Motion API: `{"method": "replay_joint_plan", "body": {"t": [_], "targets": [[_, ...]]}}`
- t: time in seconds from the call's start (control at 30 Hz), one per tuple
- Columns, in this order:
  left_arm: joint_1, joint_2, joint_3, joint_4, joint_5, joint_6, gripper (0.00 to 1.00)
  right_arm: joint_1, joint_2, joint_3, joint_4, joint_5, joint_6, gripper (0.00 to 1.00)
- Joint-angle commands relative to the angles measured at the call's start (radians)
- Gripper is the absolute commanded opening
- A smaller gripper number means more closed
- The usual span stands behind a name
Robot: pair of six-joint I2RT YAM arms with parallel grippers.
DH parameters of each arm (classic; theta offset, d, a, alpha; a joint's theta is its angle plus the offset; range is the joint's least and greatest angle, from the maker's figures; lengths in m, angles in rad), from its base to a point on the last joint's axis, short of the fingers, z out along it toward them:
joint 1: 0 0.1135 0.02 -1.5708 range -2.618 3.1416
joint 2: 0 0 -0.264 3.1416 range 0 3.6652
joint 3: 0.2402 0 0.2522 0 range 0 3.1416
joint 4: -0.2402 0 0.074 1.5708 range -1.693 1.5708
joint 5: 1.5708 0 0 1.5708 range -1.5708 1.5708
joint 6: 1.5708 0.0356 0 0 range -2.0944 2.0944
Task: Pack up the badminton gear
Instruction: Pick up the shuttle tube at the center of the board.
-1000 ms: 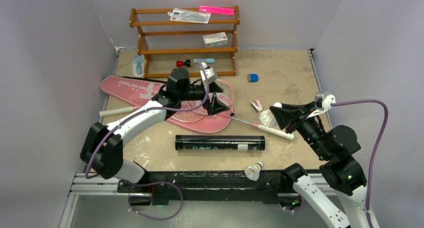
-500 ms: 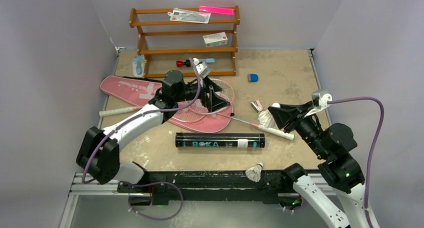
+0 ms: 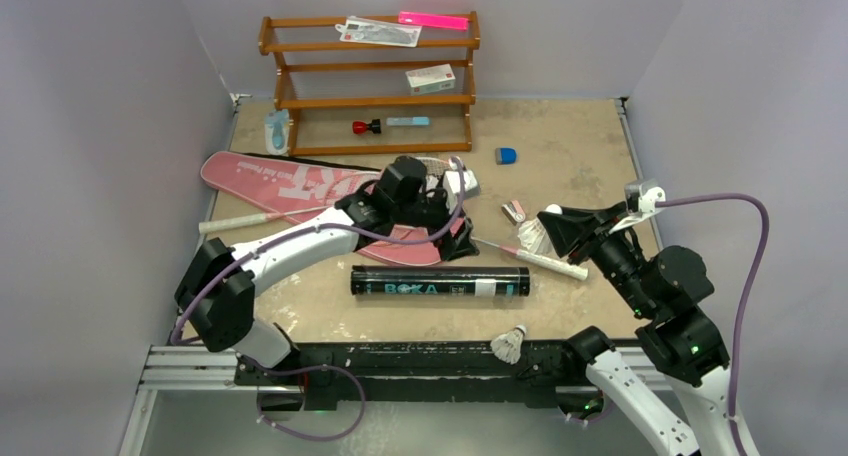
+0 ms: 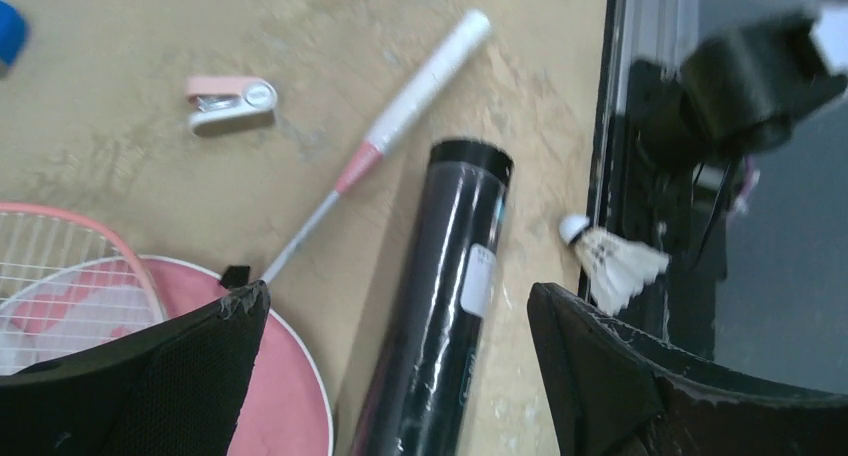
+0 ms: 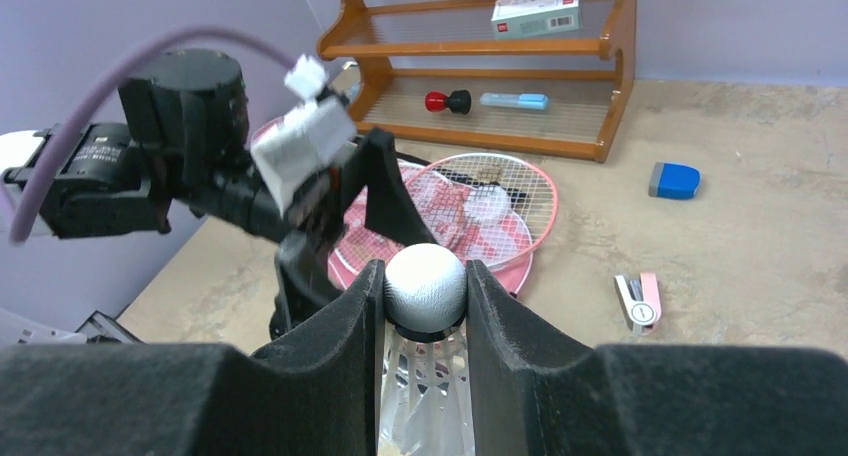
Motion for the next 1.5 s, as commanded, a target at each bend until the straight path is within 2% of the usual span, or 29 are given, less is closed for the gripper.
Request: {"method": "replay_joint_plan", "body": {"t": [0.0, 0.2, 0.47, 0.83, 0.97, 1.33, 1.43, 1.47], "targets": [[-0.041, 0.006, 0.001, -0.139, -0.082, 0.242, 0.97, 0.002, 0.013, 0.004, 0.005, 0.027, 0.005, 0.00], [-0.088, 0.086, 0.064, -0.247, -0.103, 0.320, 0.97, 0.002, 0.009, 0.011, -0.008, 0.038, 0.000, 0.00], [-0.162, 0.169, 0.083, -0.281, -0.166, 0.369, 0.95, 0.002, -0.005, 0.007, -0.024, 0.055, -0.001, 0.00], [-0.198, 0.277, 0.121, -0.302, -0.217, 0.365, 0.94, 0.002, -0.026, 0.013, -0.040, 0.075, -0.015, 0.00], [-0.203, 0.320, 0.141, -0.314, -0.222, 0.355, 0.89, 0.002, -0.033, 0.010, -0.043, 0.084, -0.014, 0.00], [-0.216, 0.386, 0.152, -0.319, -0.252, 0.347, 0.86, 0.003, -0.055, -0.001, -0.049, 0.133, -0.012, 0.00], [-0.216, 0.394, 0.164, -0.328, -0.261, 0.345, 0.81, 0.002, -0.057, -0.001, -0.053, 0.140, -0.010, 0.00], [-0.215, 0.395, 0.164, -0.328, -0.257, 0.345, 0.76, 0.002, -0.057, -0.001, -0.055, 0.142, -0.010, 0.00]]}}
